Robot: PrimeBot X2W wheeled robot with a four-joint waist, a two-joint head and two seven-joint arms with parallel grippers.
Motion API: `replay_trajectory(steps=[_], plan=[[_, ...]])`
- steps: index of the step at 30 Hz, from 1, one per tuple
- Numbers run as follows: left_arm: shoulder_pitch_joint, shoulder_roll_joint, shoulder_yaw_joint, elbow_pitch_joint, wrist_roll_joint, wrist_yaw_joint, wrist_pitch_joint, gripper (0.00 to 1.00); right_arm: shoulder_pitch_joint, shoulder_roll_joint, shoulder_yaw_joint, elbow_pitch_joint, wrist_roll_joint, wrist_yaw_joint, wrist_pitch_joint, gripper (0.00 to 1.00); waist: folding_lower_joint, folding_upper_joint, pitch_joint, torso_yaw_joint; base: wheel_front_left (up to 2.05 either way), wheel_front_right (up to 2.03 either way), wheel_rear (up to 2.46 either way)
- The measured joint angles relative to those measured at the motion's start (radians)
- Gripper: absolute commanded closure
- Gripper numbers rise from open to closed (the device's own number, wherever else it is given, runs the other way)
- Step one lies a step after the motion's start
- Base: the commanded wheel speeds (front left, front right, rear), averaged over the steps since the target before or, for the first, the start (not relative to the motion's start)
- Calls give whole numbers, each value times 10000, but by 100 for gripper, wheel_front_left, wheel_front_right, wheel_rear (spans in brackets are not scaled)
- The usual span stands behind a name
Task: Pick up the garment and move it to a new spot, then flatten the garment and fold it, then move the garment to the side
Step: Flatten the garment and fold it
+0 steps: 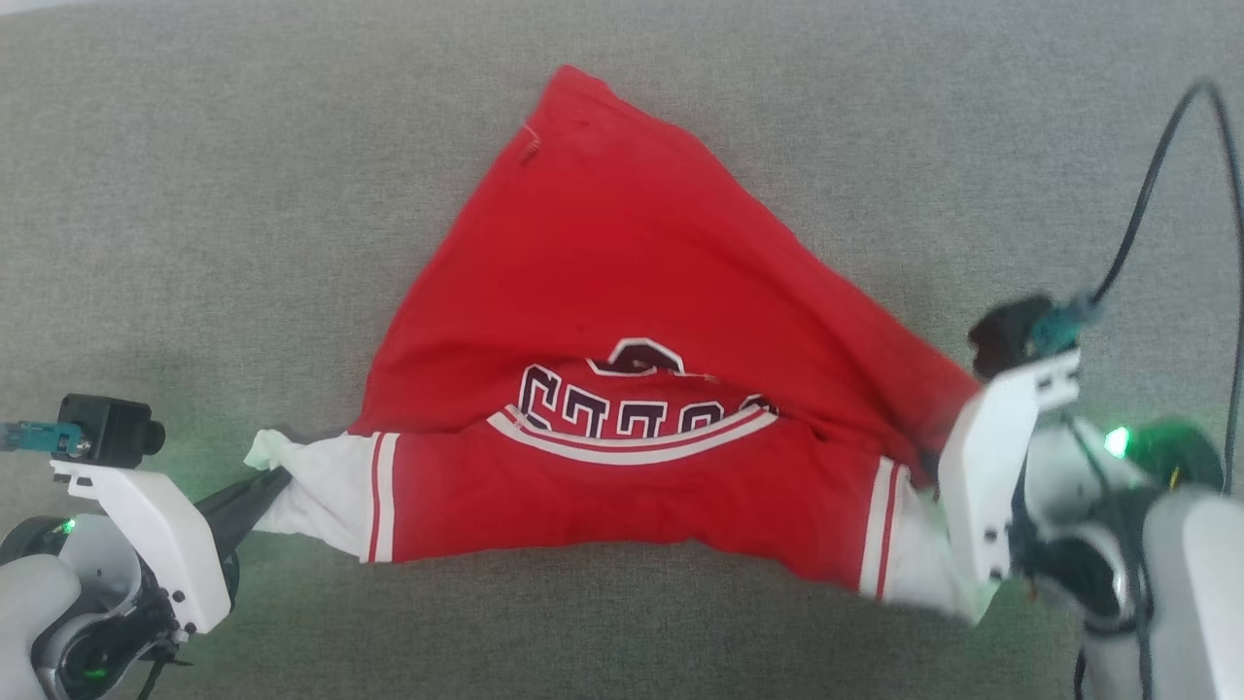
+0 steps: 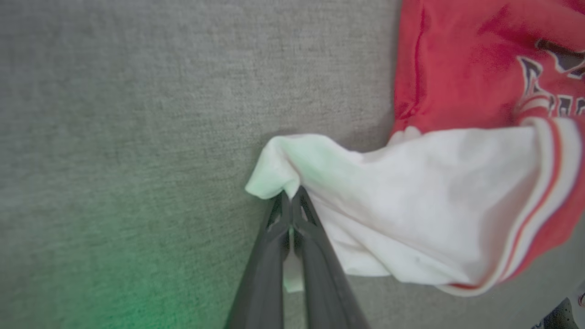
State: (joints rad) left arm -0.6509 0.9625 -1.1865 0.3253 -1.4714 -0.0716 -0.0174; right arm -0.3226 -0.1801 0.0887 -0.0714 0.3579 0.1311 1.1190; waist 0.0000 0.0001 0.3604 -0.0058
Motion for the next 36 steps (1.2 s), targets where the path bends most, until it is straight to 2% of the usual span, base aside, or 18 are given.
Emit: replay_trajectory(steps=[5,11,12,13,14,19,31,36], plan=[[-47,6,33,-142,31,15,8,100,1332,550,-372,-637,-190,0,-209,100,0,0,89,1,0,0,0],[-90,-6,58,-178,33,12,8,100,1656,867,-663,54,-407,21,-1549,100,0,0,188,100,0,0,0],[-98,-15,58,-165,33,12,8,100,1650,876,-650,224,-453,29,-1776,79,1,0,189,121,0,0,0],[-98,-23,54,-150,33,10,8,100,1637,884,-646,405,-464,31,-1975,25,0,0,183,133,0,0,0],[-98,-42,52,-130,33,8,8,100,1622,888,-635,541,-525,36,-2165,0,0,0,171,149,0,0,0],[-57,-134,59,-67,13,2,-10,100,1608,913,-445,612,-533,52,-2564,0,0,0,27,198,0,0,0],[142,-353,-12,-213,-6,151,-79,100,1967,886,-652,-2084,-882,6,-2422,0,0,-1,-298,453,0,0,0],[135,-522,-48,-267,25,176,-79,100,1128,802,-518,-2359,-1001,6,-2685,0,0,-1,-313,719,0,0,0]])
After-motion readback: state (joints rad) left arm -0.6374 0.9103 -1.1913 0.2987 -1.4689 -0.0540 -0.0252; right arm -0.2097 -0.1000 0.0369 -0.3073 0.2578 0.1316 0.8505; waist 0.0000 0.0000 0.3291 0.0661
